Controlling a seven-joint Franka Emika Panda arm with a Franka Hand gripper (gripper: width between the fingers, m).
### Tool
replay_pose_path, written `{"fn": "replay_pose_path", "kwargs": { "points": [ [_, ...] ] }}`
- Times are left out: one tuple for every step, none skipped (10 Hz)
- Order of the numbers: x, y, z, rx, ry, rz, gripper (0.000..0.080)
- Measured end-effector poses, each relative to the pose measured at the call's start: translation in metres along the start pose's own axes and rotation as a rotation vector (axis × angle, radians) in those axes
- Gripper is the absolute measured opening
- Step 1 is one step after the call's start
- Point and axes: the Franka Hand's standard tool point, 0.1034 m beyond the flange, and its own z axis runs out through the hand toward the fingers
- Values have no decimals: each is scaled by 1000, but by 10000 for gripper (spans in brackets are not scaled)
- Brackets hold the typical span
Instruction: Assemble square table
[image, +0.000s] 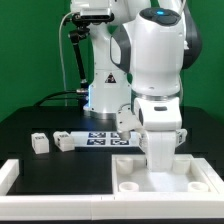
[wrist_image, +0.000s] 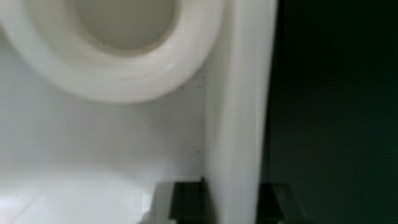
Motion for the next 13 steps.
{"fn": "replay_pose_path", "kwargs": {
  "points": [
    [1, -1, -1, -7, -2, 6, 74],
    [1, -1, -4, -10, -3, 8, 74],
    [1, -2, -2, -7, -2, 10, 74],
    [1, -2, -2, -6, -2, 10, 74],
    [1, -2, -2, -6, -2, 10, 283],
    [1, -2, -1, -5, -2, 10, 283],
    [1, -2, -2, -6, -2, 10, 483],
    [1, -1, -3, -8, -2, 10, 593],
    [1, -1, -3, -9, -2, 10, 593],
    [1, -1, -3, -9, -2, 10, 640],
    [1, -1, -3, -10, -2, 10, 647],
    [1, -1, -3, -10, -2, 10, 647],
    [1, -1, -3, -10, -2, 10, 648]
  ]
}}
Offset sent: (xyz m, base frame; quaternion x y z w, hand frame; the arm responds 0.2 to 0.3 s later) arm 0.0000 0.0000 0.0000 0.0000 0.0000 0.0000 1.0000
